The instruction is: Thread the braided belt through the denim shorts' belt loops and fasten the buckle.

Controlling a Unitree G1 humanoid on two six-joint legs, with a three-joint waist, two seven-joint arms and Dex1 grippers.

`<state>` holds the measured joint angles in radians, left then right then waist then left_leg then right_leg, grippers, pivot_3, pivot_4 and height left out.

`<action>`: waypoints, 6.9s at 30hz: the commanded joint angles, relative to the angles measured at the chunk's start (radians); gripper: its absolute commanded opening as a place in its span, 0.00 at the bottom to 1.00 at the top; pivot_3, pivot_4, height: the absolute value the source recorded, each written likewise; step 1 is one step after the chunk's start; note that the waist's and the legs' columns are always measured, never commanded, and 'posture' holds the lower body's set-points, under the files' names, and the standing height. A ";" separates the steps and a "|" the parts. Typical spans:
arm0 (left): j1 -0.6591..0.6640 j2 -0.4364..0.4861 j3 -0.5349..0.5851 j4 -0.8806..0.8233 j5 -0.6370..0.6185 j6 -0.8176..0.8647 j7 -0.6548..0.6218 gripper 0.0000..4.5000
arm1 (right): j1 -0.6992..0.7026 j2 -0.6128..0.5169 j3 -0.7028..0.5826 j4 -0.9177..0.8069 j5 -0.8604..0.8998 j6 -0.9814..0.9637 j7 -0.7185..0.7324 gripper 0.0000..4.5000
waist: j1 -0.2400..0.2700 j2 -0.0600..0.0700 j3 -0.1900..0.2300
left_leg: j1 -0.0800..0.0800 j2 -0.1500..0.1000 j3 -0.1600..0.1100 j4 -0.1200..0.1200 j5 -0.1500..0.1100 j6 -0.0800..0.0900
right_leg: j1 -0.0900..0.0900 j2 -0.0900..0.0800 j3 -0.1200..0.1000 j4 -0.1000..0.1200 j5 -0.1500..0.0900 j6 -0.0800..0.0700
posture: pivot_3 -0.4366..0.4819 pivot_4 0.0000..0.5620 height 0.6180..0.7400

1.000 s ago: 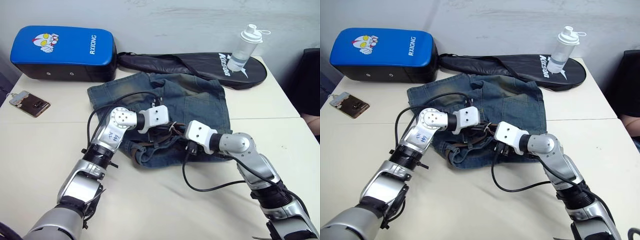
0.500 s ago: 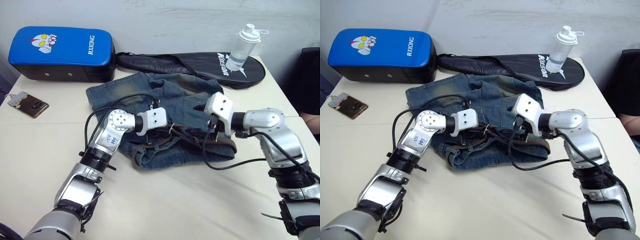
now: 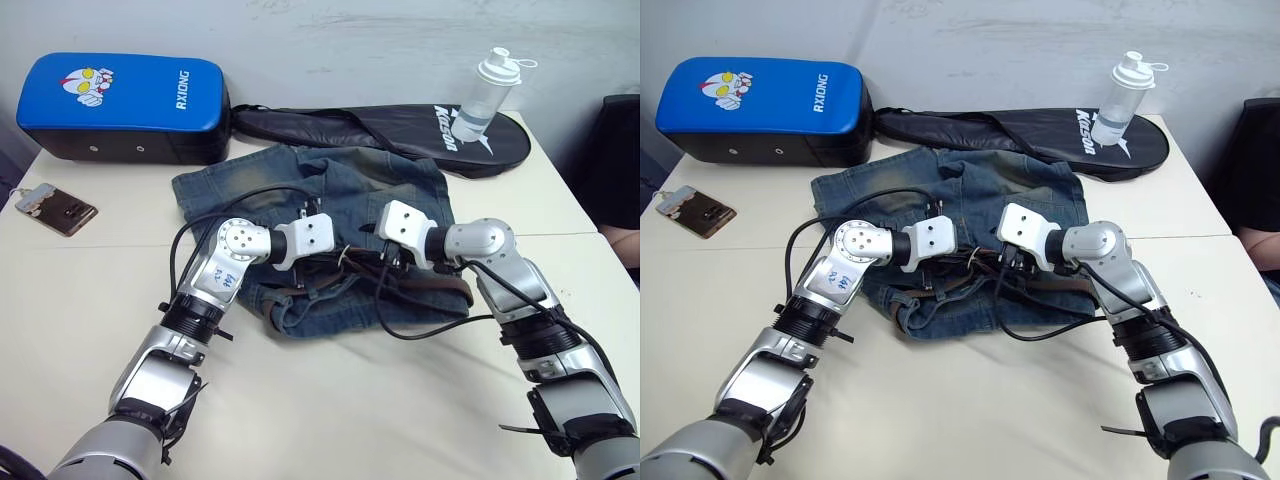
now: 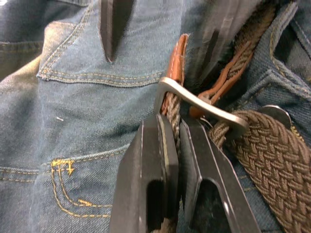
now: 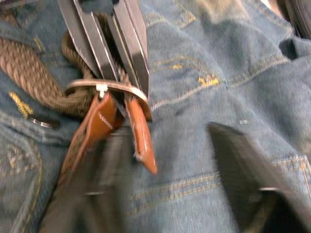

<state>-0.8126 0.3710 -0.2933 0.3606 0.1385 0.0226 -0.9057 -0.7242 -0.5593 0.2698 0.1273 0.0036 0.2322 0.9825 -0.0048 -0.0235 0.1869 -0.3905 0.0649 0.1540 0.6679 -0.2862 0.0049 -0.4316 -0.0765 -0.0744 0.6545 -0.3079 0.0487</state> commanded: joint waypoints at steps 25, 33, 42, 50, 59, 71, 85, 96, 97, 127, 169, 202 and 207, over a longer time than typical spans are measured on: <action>0.286 0.255 0.369 -0.720 -0.388 0.685 0.022 0.11 | 0.011 -0.028 -0.057 0.002 0.025 -0.012 -0.004 0.00 | -0.019 0.000 0.000 | 0.000 0.000 -0.002 -0.001 0.001 -0.001 | 0.001 -0.001 0.009 0.000 0.000 0.000 | 0.48 0.27 1.00; 0.377 0.204 0.385 -0.812 -0.551 0.935 0.117 0.00 | 0.023 -0.032 -0.058 -0.011 0.027 -0.007 -0.005 0.00 | -0.023 0.000 0.000 | 0.001 0.000 -0.002 -0.002 0.001 -0.002 | 0.001 -0.001 0.010 0.000 0.000 0.000 | 0.48 0.27 1.00; 0.448 0.247 0.209 -0.773 -0.491 0.899 0.162 0.00 | 0.055 -0.047 -0.068 -0.075 0.041 0.011 0.001 0.00 | -0.023 0.000 0.000 | 0.001 0.000 -0.003 -0.003 0.001 -0.003 | 0.001 -0.001 0.010 -0.001 0.000 0.000 | 0.48 0.27 1.00; 0.528 0.354 0.108 -0.791 -0.503 0.921 0.086 0.00 | 0.099 -0.110 -0.074 -0.109 0.028 -0.108 0.048 0.00 | -0.024 0.000 0.000 | 0.002 0.000 -0.003 -0.004 0.001 -0.003 | 0.001 -0.001 0.010 -0.001 -0.001 -0.001 | 0.48 0.27 1.00; 0.628 0.572 0.184 -0.778 -0.535 0.867 -0.037 0.00 | 0.221 -0.312 -0.204 0.061 -0.016 -0.648 0.008 0.00 | -0.030 0.000 0.000 | 0.006 0.000 -0.002 -0.006 0.000 -0.004 | 0.003 0.000 0.011 -0.002 -0.003 -0.002 | 0.48 0.27 1.00; 0.633 0.604 0.199 -0.674 -0.502 0.745 -0.038 0.00 | 0.320 -0.440 -0.273 0.579 -0.341 -1.261 -0.416 0.00 | -0.024 0.001 0.000 | 0.009 -0.001 0.000 -0.006 0.000 -0.005 | 0.005 -0.001 0.014 -0.001 -0.003 -0.001 | 0.48 0.27 1.00; 0.709 0.595 0.212 -0.715 -0.505 0.736 -0.007 0.00 | 0.207 -0.445 -0.136 0.714 -0.542 -1.404 -0.693 0.00 | -0.028 0.001 0.000 | 0.021 -0.002 0.003 -0.007 -0.001 -0.008 | 0.014 -0.001 0.019 -0.001 -0.005 0.002 | 0.48 0.27 1.00; 0.736 0.581 0.261 -0.702 -0.526 0.662 -0.032 0.00 | 0.258 -0.492 -0.118 0.652 -0.344 -1.497 -0.597 0.56 | -0.031 0.001 0.000 | 0.024 -0.001 0.002 -0.007 -0.002 -0.008 | 0.017 -0.001 0.019 -0.001 -0.006 0.001 | 0.48 0.27 1.00; 0.737 0.578 0.281 -0.699 -0.539 0.647 -0.044 0.00 | 0.266 -0.504 -0.125 0.644 -0.316 -1.495 -0.588 0.70 | -0.032 0.001 0.000 | 0.024 -0.001 0.002 -0.007 -0.002 -0.008 | 0.017 0.000 0.019 -0.001 -0.006 0.001 | 0.48 0.27 1.00; 0.557 0.456 0.206 -0.976 -0.753 0.991 0.268 0.00 | 0.587 -0.479 -0.225 -0.262 0.402 -0.215 0.062 0.99 | -0.024 0.000 0.002 | 0.020 -0.001 -0.003 -0.007 -0.008 -0.004 | 0.018 -0.001 0.016 -0.004 -0.006 0.002 | 0.48 0.27 1.00; 0.681 0.440 0.180 -1.045 -0.534 0.951 0.417 0.86 | 0.586 -0.352 -0.239 -0.216 0.172 -0.145 0.041 1.00 | -0.023 0.000 0.002 | 0.020 -0.001 -0.004 -0.011 -0.009 -0.004 | 0.018 -0.001 0.014 -0.009 -0.006 0.002 | 0.48 0.27 1.00; 1.131 0.169 0.521 -0.614 -0.535 0.203 0.398 0.09 | 0.504 -0.265 -0.261 0.257 0.324 -0.070 0.114 0.00 | -0.024 -0.011 -0.010 | 0.024 0.000 -0.005 -0.019 -0.009 0.000 | 0.021 -0.003 0.010 -0.013 -0.004 -0.002 | 0.48 0.27 1.00; 1.150 0.168 0.530 -0.643 -0.604 0.222 0.350 0.37 | 0.517 -0.286 -0.269 0.229 0.373 -0.058 0.196 0.37 | -0.025 -0.011 -0.020 | 0.025 0.001 -0.006 -0.021 -0.010 0.000 | 0.022 -0.002 0.009 -0.017 -0.004 -0.003 | 0.48 0.27 1.00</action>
<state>0.2914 0.5199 0.1346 -0.3356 -0.4519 0.2184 -0.5613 -0.2567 -0.7900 0.0424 0.2592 0.3965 0.1152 1.1651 -0.0296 -0.0340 0.1671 -0.3657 0.0661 0.1483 0.6465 -0.2961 0.0047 -0.4099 -0.0788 -0.0652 0.6376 -0.3121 0.0456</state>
